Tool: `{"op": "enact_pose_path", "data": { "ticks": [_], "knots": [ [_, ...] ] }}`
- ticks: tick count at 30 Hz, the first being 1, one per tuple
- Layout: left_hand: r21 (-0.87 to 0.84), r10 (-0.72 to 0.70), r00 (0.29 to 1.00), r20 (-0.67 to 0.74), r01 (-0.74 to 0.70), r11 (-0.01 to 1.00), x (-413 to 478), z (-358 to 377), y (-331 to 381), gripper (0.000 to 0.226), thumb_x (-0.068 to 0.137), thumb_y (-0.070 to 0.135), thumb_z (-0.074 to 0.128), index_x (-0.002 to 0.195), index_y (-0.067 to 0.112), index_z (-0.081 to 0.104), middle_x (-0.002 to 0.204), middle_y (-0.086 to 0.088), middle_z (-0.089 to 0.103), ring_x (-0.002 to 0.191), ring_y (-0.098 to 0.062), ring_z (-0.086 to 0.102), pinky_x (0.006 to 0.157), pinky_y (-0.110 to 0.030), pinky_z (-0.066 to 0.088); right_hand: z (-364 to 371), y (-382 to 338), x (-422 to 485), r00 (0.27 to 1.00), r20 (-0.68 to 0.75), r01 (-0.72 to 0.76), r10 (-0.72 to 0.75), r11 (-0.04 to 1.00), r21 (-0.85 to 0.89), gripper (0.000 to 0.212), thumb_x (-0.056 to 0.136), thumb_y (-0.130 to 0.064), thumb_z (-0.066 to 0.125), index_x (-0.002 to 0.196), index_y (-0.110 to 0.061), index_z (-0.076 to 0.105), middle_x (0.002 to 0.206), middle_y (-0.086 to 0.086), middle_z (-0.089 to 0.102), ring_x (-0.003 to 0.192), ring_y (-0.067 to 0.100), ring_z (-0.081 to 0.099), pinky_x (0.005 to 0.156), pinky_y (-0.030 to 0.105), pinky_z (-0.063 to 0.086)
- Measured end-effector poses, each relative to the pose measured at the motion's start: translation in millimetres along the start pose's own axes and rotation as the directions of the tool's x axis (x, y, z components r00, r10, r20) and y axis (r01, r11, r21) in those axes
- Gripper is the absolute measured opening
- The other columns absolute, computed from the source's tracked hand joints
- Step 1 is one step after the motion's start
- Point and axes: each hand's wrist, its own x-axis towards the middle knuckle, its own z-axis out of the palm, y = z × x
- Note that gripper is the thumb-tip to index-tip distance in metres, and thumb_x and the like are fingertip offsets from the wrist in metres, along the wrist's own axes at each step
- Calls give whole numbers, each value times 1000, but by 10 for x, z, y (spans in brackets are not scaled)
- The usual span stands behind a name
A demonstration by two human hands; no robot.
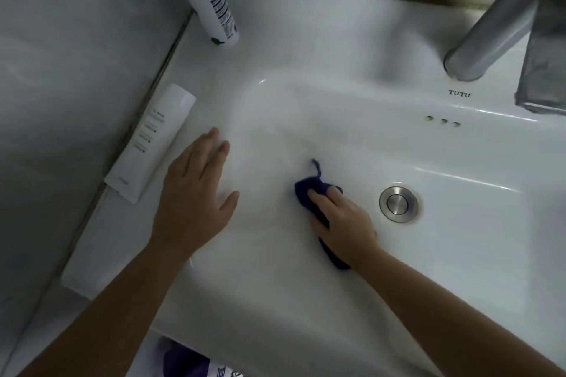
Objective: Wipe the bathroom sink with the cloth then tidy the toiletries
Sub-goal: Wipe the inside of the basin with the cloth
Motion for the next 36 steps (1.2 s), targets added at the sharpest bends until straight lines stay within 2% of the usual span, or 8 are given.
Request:
{"op": "enact_pose_path", "data": {
  "ticks": [2, 6, 12, 15, 18, 21, 29, 36],
  "knots": [
    [-8, -8, 1000, 11, 8, 1000, -6, 1, -1, 67, 78, 40, 47, 134, 2, 42, 145, -17, 36, 131, -31, 35, 102, -41, 33, -125, 198, -29, 1000, -2, -16, 16, 1000, -25, 41, 80, -29, 45, 111, -11, 63, 100, 14, 64, 68, 33, 65, 47, 32, 49],
    [-9, -26, 999, 29, 27, 1000, 0, 8, 9, 69, 79, 43, 46, 135, 4, 41, 145, -16, 35, 132, -31, 35, 103, -42, 34, -184, 236, 360, 814, -161, -559, 558, 828, 42, 39, 93, -24, 46, 129, -10, 48, 121, 14, 51, 91, 37, 57, 62, 34, 39],
    [-54, -35, 999, -11, 34, 998, -8, 9, 6, 64, 82, 40, 48, 134, 4, 43, 145, -16, 37, 131, -29, 36, 102, -41, 34, 185, -652, 237, 989, 139, -66, 43, 984, 166, 46, 92, -30, 49, 134, -12, 43, 130, 8, 51, 104, 30, 55, 83, 33, 43],
    [-73, -41, 999, -15, 40, 997, -9, 6, 18, 63, 82, 41, 47, 134, 5, 44, 145, -15, 36, 132, -29, 36, 102, -41, 34, -28, -225, 84, 973, 167, 162, -161, 987, 7, 39, 85, -29, 48, 118, -10, 58, 108, 11, 64, 75, 30, 65, 54, 28, 49],
    [-87, -53, 999, 0, 52, 995, -8, -6, 22, 64, 83, 42, 45, 135, 5, 43, 146, -14, 35, 133, -28, 34, 103, -41, 32, -194, 240, 302, 991, -47, -131, 127, 985, -107, 36, 85, -24, 48, 114, -6, 58, 102, 16, 62, 67, 37, 62, 49, 34, 45],
    [-92, -54, 999, 2, 54, 994, -6, 6, 31, 64, 83, 42, 45, 135, 5, 42, 146, -14, 35, 133, -28, 33, 103, -42, 32, -116, 59, 555, 814, -152, -558, 560, 828, 59, 36, 93, -23, 46, 125, -7, 47, 121, 16, 51, 90, 41, 56, 66, 40, 39],
    [-111, -66, 998, -12, 64, 992, -9, -2, 32, 61, 82, 40, 44, 133, 6, 43, 146, -14, 36, 132, -28, 34, 103, -41, 32, 151, -595, 235, 960, 131, -257, 247, 964, 67, 47, 92, -28, 48, 135, -14, 37, 134, 10, 45, 102, 36, 55, 77, 40, 45],
    [-117, -81, 996, -22, 78, 990, -5, -21, 62, 63, 79, 39, 46, 132, 5, 46, 144, -15, 38, 131, -29, 36, 102, -42, 33, -114, -82, 366, 652, -190, -727, 734, 676, 117, 39, 95, -23, 42, 131, -8, 38, 127, 15, 45, 99, 38, 53, 66, 34, 34]
  ]
}}
